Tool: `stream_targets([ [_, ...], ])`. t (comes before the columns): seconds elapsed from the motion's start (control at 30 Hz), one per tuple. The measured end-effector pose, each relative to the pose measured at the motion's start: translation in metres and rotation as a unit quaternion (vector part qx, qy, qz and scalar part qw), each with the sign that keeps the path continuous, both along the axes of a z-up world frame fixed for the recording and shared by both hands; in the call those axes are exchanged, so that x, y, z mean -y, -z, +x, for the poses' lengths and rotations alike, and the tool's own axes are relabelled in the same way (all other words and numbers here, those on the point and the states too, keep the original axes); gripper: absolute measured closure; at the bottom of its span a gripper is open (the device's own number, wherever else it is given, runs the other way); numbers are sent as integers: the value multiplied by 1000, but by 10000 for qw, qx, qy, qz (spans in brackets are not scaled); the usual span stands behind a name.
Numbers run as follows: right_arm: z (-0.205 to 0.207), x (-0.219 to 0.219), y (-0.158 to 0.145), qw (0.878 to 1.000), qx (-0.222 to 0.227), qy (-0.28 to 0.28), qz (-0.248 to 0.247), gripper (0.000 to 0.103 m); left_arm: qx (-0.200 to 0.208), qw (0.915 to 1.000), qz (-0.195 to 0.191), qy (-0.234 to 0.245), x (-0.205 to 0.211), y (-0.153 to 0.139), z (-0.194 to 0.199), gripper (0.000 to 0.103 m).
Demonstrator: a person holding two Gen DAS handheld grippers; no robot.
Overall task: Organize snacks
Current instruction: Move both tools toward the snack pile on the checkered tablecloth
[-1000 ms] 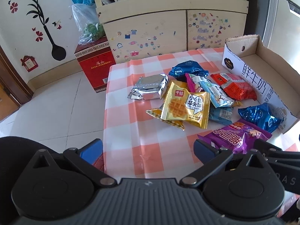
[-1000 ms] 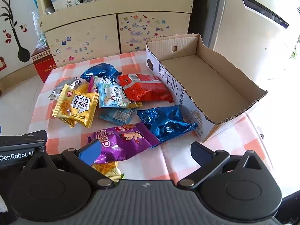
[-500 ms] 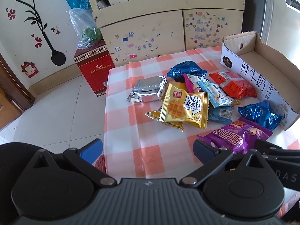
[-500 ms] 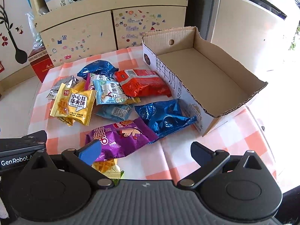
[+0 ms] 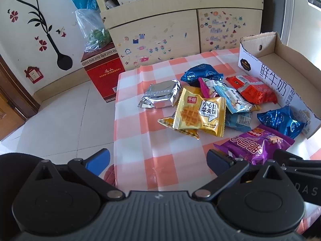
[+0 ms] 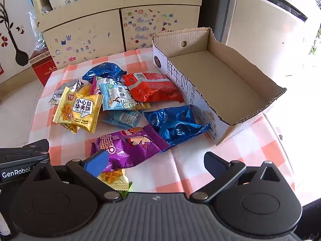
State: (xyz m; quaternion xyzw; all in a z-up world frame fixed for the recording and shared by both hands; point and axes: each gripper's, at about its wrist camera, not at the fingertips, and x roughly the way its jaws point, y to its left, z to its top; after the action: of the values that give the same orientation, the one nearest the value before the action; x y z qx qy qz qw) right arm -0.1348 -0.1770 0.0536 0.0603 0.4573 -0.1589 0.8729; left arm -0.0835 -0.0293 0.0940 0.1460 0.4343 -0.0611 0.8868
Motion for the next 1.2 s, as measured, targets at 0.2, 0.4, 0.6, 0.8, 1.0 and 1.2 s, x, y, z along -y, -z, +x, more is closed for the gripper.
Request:
stream_targets([
  [0.2,0,0,0,10000,-11,0,-6,0,-1,10000,11,7,0,0,0,2],
  [0.4,1,0,1,10000,-43,-2,-39,0,-16,10000,-2,-3,-1,1,0,2],
  [0.6,1,0,2,10000,-78,-10,-57,0,-49,10000,-34,-18,-2,4,0,2],
  [0.8,1,0,5,9999,-133,6,-76,0,-103,9999,-85,-25,-1,8,0,2],
  [1.0,2,-3,8,9997,-184,-17,-145,0,-156,9998,-124,-32,-3,14,1,3],
  [1.2,3,-3,12,9995,-250,-36,-210,0,-271,9994,-226,-8,-5,21,2,4],
])
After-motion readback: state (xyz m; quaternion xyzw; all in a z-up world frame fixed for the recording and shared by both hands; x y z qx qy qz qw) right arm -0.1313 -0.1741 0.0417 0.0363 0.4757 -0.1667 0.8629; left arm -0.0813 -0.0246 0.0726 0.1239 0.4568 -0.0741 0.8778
